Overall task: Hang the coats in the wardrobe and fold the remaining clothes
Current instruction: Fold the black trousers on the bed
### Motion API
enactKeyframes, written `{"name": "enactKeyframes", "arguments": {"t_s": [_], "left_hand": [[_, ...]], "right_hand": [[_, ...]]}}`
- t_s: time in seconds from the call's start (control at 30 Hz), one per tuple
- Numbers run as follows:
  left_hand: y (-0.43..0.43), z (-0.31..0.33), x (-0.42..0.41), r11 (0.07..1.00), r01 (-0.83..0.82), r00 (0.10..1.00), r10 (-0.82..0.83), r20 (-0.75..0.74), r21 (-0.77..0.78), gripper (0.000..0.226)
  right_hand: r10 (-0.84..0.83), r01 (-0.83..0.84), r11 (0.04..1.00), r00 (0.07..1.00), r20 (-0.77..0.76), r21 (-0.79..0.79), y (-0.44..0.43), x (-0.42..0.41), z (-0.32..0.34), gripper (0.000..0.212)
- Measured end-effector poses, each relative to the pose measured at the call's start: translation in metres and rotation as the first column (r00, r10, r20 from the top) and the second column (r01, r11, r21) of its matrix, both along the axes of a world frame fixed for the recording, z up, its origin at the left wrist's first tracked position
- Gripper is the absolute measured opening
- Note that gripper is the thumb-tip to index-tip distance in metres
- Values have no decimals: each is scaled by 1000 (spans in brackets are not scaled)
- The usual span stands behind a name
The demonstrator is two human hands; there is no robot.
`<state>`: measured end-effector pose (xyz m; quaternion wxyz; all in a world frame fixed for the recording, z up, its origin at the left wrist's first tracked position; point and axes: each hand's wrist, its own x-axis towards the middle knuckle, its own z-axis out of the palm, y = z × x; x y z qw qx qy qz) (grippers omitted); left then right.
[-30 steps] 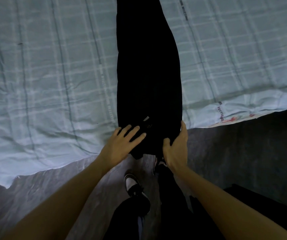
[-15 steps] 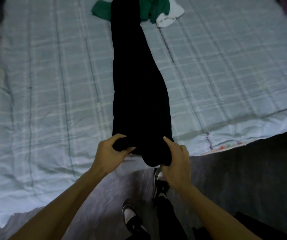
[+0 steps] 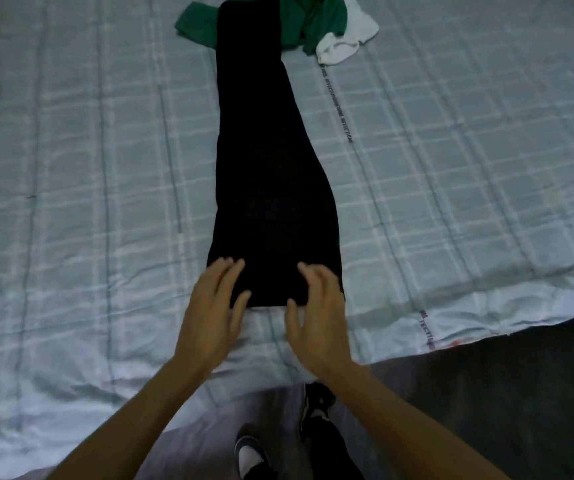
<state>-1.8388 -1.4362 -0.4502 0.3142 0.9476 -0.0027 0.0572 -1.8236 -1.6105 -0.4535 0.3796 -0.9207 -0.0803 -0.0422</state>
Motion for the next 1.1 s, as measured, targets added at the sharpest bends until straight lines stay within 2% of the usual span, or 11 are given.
{"name": "enactKeyframes", "arguments": {"t_s": [0.13,0.23,0.4,0.57,0.7,0.8,0.87,0.93,0.97,1.03,1.1], "left_hand": [[9,-42,-19,925,253,961,-207,-182,282,58],[1,-46,2,910,221,967,-159,-197,351,67],[-16,-48,45,896,186,961,-81,-264,403,94],[-21,-45,36,915,119,981,-47,-190,386,76],[-22,-17,25,958,159,955,-87,-284,238,56],[-24,20,12,952,291,830,-204,-519,92,38],[-21,44,4,910,415,648,-305,-698,-11,25],[-16,70,8,881,450,498,-385,-777,-147,14],[-12,82,18,870,467,479,-400,-781,-159,11],[-5,107,50,895,443,589,-329,-738,-46,8],[0,127,84,939,270,874,-146,-463,213,15]], "right_hand": [[353,-352,879,934,-55,-321,2,12,-28,73],[376,-375,794,921,-99,-479,6,40,-35,76],[305,-316,770,945,-115,-554,-5,63,-48,84],[337,-293,805,942,-9,-516,-7,56,-47,51],[332,-301,820,943,-24,-486,-13,35,-18,40],[348,-377,810,925,-149,-449,-22,9,11,26],[379,-440,787,898,-224,-432,-25,-4,33,17],[375,-436,767,900,-222,-471,-26,-5,58,21],[356,-396,771,917,-178,-499,-25,3,72,22],[297,-267,808,954,-28,-525,-20,31,97,19],[188,-74,853,967,172,-516,-11,68,114,22]]}}
